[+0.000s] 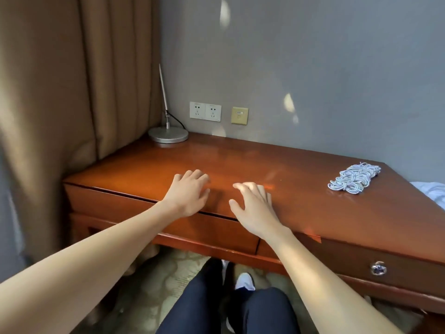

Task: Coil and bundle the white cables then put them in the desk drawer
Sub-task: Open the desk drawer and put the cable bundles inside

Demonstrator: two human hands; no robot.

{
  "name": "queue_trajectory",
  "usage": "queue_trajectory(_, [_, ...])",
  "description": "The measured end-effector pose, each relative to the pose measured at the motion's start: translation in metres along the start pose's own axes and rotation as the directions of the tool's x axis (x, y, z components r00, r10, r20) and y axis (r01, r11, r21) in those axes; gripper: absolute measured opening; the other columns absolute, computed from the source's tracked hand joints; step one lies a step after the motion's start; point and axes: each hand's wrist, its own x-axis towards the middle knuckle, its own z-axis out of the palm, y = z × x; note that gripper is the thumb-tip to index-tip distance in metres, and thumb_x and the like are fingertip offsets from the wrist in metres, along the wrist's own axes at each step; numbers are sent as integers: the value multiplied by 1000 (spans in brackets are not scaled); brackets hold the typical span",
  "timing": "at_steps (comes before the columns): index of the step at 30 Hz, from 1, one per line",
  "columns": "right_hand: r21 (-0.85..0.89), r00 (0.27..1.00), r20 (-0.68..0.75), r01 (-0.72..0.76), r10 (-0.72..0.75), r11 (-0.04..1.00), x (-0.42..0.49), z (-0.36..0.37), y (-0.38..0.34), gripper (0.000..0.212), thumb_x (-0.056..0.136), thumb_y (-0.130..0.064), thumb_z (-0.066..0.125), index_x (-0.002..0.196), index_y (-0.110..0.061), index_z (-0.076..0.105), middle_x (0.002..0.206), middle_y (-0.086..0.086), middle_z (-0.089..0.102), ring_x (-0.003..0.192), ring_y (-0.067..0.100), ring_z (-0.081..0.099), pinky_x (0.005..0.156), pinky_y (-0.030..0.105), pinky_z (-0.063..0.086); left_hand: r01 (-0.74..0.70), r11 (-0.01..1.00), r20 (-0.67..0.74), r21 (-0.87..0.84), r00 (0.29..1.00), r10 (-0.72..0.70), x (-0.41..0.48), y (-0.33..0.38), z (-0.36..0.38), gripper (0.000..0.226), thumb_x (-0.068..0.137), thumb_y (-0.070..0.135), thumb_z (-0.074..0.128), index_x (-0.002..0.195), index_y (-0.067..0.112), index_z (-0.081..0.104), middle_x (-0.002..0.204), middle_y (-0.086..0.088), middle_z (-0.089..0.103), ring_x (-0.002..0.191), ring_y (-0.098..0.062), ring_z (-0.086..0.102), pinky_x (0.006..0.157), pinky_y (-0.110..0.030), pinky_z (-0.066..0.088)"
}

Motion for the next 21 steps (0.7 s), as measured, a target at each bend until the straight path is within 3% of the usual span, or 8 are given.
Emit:
queue_trajectory(3, [3,999,6,53,-53,999,-14,16,-28,48,106,-43,44,152,-29,41,150,-8,40,141,17,28,118,40,24,40,999,-50,-2,998,-40,-41,-18,-11,31,106,36,44,132,26,57,133,2,55,125,-21,49,111,-43,35])
queue_trajectory(6, [30,996,29,84,-85,996,-25,30,-55,46,106,-41,45,150,-28,43,147,-7,42,138,18,30,116,40,25,74,997,-104,-29,992,-76,-85,-41,-20,25,103,30,47,123,22,61,120,2,60,113,-23,55,100,-42,42])
queue_trajectory(10, [58,992,54,115,-118,992,-41,51,-91,45,106,-41,45,150,-29,44,146,-7,43,137,17,30,114,39,26,145,989,-45,-8,988,-146,-139,-68,-25,20,100,27,47,113,22,61,110,2,61,105,-23,57,93,-40,44])
queue_trajectory(21, [75,973,172,141,-152,987,-39,103,-141,47,106,-38,46,151,-27,41,148,-3,43,138,19,32,116,41,25,280,960,133,3,951,-278,-177,-116,-8,43,104,33,47,145,20,50,143,-2,56,132,-24,50,112,-43,38])
